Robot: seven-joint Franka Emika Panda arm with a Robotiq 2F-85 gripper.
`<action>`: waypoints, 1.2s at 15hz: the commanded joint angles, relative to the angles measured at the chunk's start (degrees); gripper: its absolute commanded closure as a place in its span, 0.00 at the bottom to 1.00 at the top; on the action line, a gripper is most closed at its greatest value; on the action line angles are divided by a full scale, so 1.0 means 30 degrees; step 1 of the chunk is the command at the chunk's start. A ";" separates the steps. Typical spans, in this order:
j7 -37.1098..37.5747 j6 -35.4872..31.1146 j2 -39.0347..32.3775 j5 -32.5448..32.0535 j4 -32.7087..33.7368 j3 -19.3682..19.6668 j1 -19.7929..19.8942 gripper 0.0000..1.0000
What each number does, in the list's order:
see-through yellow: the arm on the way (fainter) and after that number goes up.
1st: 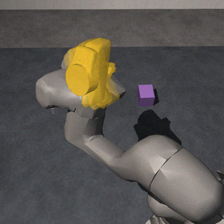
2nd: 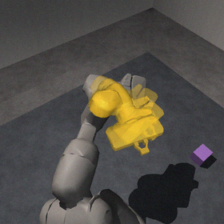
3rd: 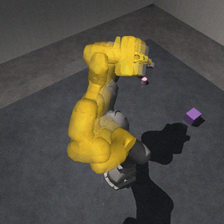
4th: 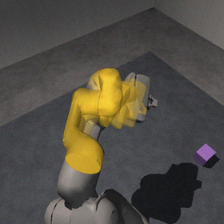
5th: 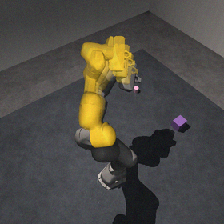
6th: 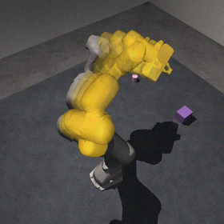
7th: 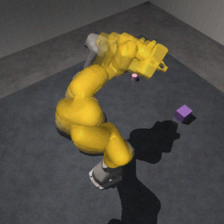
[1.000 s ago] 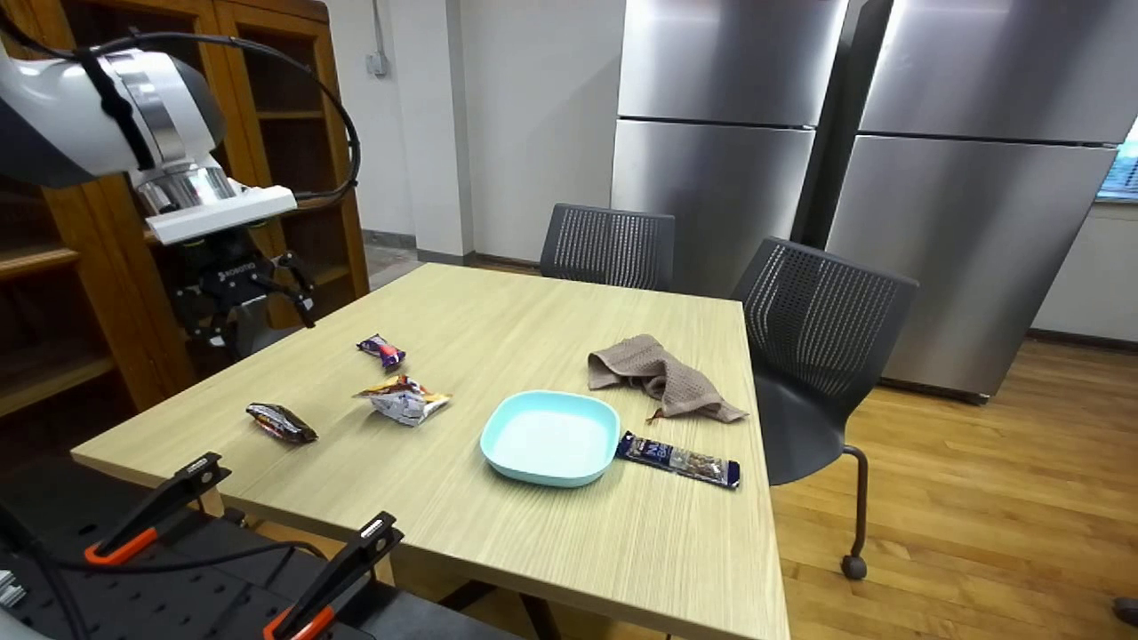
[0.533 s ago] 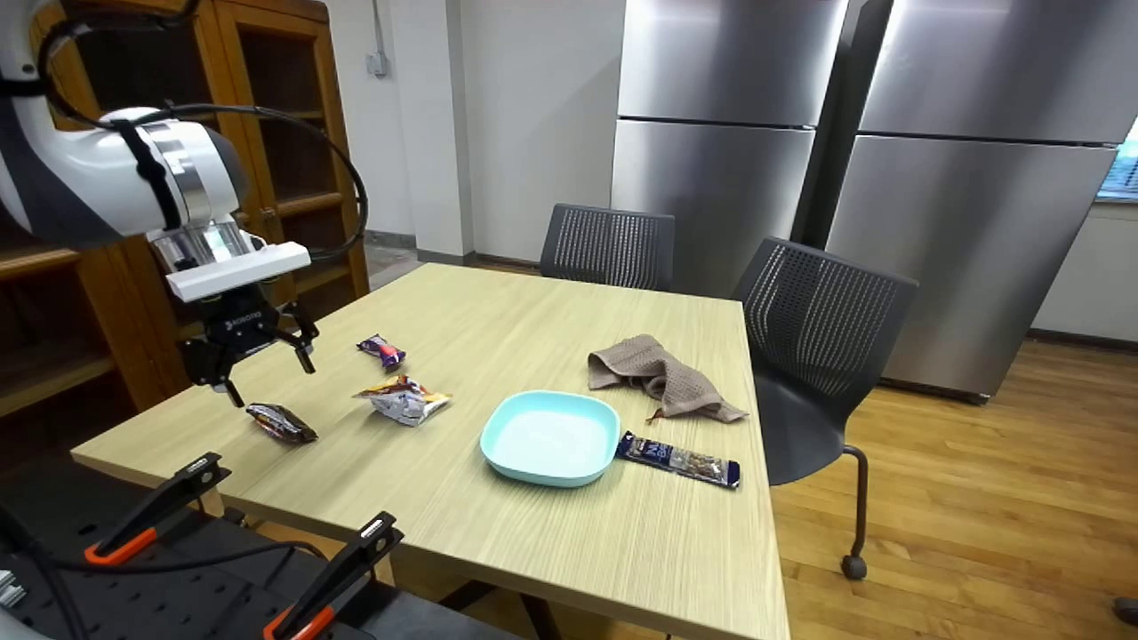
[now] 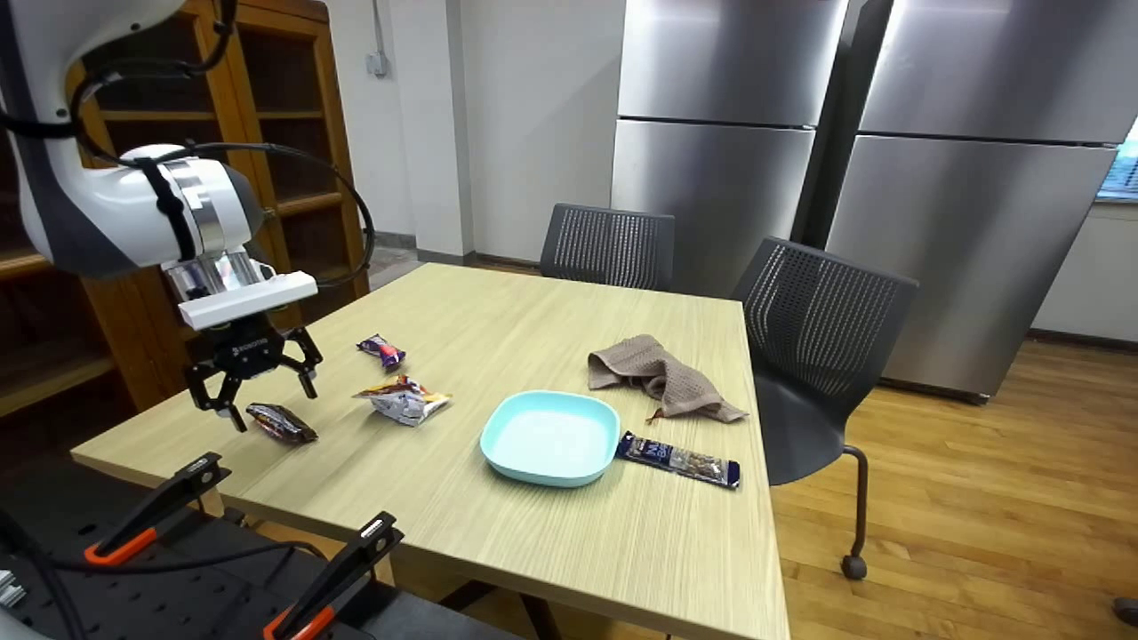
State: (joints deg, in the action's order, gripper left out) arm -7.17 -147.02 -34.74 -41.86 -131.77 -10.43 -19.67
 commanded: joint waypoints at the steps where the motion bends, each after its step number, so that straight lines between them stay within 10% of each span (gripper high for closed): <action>1: 0.0163 0.0143 -0.0942 -0.0508 0.0981 0.0379 -0.0601 0.00; 9: 0.0258 0.0076 -0.1673 -0.0849 0.1580 0.0677 -0.0985 0.01; 10: 0.0270 0.0077 -0.1716 -0.0839 0.1596 0.0678 -0.0999 0.26; 18: 0.0111 0.0372 -0.1446 -0.0548 0.1539 0.0480 -0.0919 0.78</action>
State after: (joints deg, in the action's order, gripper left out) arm -7.17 -147.02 -39.59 -42.87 -127.77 -9.04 -21.84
